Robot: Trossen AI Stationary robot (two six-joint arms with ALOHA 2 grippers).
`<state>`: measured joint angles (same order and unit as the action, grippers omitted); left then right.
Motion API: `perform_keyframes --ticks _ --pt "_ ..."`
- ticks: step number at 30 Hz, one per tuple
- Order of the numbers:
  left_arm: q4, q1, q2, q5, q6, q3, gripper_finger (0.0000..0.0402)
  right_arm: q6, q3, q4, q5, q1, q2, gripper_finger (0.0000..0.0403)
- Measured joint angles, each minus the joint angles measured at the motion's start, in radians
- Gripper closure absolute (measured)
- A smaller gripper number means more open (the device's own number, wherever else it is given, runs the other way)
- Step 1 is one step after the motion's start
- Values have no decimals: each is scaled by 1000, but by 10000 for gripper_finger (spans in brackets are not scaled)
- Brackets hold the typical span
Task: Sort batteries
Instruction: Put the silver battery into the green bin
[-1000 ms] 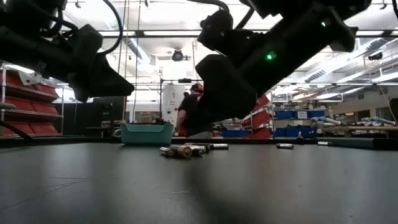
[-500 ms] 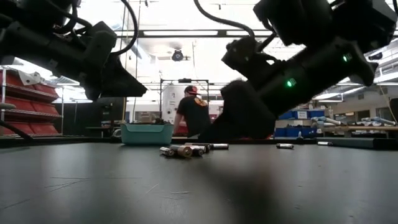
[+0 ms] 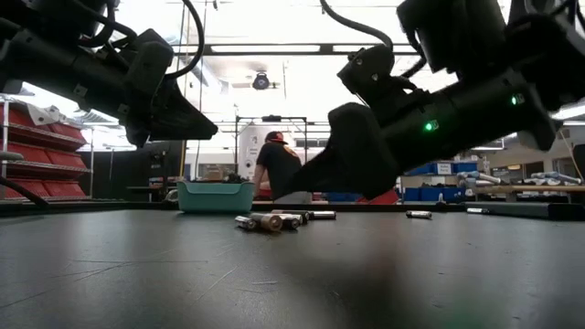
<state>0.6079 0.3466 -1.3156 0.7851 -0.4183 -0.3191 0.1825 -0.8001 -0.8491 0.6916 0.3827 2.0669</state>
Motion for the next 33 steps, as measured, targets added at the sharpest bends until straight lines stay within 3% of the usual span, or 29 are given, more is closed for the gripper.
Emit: perform_keyframes --ticks 6,20,23,27,33 --pt "-5 0 0 1 0 1 261 5 -42 -49 -9 0 89 277" --pt "-9 0 0 1 24 1 261 132 -53 92 -57 -40 88 281" --pt "-9 0 0 1 25 1 261 134 -55 116 -62 -42 87 309" --pt "-9 0 0 1 25 2 261 112 -54 134 -70 -43 86 383" --pt "-10 0 1 -5 24 1 261 102 -54 150 -80 -46 87 386"
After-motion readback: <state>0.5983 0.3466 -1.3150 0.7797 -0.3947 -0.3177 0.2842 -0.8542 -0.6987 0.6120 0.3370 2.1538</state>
